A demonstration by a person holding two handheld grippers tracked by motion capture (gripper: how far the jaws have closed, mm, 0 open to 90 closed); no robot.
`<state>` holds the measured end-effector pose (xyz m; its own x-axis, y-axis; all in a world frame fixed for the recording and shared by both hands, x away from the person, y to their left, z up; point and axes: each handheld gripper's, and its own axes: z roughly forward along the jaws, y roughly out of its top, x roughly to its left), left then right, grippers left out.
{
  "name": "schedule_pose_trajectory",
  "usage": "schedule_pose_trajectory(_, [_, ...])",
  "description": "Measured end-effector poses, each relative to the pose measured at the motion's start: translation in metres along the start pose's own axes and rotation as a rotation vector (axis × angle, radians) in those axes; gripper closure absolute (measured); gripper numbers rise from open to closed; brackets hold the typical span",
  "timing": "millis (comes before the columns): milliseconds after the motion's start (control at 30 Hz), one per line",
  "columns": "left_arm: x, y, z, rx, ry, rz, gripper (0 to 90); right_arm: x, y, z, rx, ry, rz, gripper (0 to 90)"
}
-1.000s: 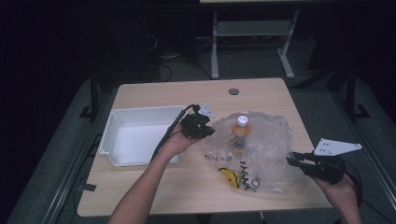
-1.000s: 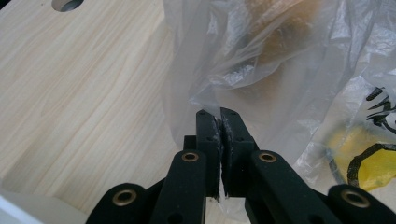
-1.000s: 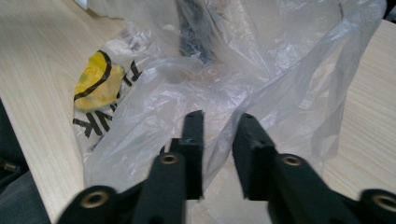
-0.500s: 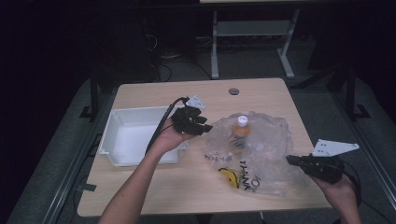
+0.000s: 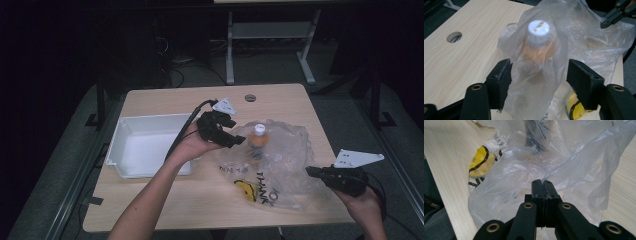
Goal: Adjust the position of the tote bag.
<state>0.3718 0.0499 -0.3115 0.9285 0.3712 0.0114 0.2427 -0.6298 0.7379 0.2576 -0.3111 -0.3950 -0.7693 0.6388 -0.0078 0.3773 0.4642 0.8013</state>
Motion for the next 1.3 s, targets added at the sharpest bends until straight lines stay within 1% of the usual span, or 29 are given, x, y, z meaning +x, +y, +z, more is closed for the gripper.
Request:
schedule_pose_trajectory(33, [-0.001,0.002,0.003,0.004,0.005,0.002,34.1,0.000,0.000,0.000,0.000,0.000,-0.002,88.8])
schedule_pose_trajectory(67, [-0.001,0.003,0.006,0.016,-0.002,0.009,33.9,0.000,0.000,0.000,0.001,0.001,-0.003,88.8])
schedule_pose_trajectory(100, [-0.003,0.004,0.010,0.019,0.001,0.004,34.0,0.000,0.000,-0.001,0.001,0.001,-0.003,88.8])
schedule_pose_trajectory(133, [-0.003,0.004,0.013,0.034,0.007,0.016,34.4,0.001,0.000,-0.001,-0.002,0.003,0.000,88.8])
schedule_pose_trajectory(200, [-0.004,0.005,0.020,0.053,0.016,0.023,37.6,0.000,0.000,-0.001,-0.004,0.003,-0.002,88.8])
schedule_pose_trajectory(233, [-0.004,0.005,0.022,0.067,0.028,0.029,40.7,0.000,0.000,-0.001,-0.005,0.003,-0.003,88.8])
schedule_pose_trajectory(267, [-0.004,0.005,0.022,0.067,0.028,0.029,44.5,0.000,0.000,-0.001,-0.006,0.003,-0.003,88.8])
schedule_pose_trajectory(300, [-0.004,0.005,0.028,0.087,0.046,0.045,49.8,0.001,0.000,-0.001,-0.008,0.007,0.001,88.8])
schedule_pose_trajectory(367, [-0.005,0.005,0.030,0.090,0.049,0.052,58.1,0.001,0.000,-0.001,-0.009,0.007,0.001,88.7])
schedule_pose_trajectory(400, [-0.004,0.005,0.032,0.106,0.055,0.072,63.3,0.000,0.000,-0.002,-0.010,0.007,0.004,88.7])
schedule_pose_trajectory(500, [-0.003,0.005,0.035,0.112,0.063,0.079,72.4,-0.001,0.000,-0.002,-0.012,0.001,-0.003,88.8])
schedule_pose_trajectory(567, [-0.003,0.004,0.036,0.112,0.060,0.079,77.3,0.000,0.000,-0.003,-0.017,0.004,0.000,88.7])
schedule_pose_trajectory(733, [-0.003,0.004,0.036,0.115,0.063,0.088,85.2,0.000,0.001,-0.003,-0.019,-0.001,-0.009,88.6])
schedule_pose_trajectory(900, [-0.002,0.002,0.035,0.117,0.066,0.085,87.8,0.002,0.003,-0.002,-0.021,-0.002,-0.015,88.5])
schedule_pose_trajectory(1267, [0.003,-0.006,0.037,0.117,0.072,0.053,89.1,0.003,0.005,-0.002,-0.024,-0.006,-0.015,87.3])
schedule_pose_trajectory(1300, [0.003,-0.007,0.037,0.124,0.070,0.054,89.1,0.003,0.005,-0.002,-0.026,-0.006,-0.017,87.3])
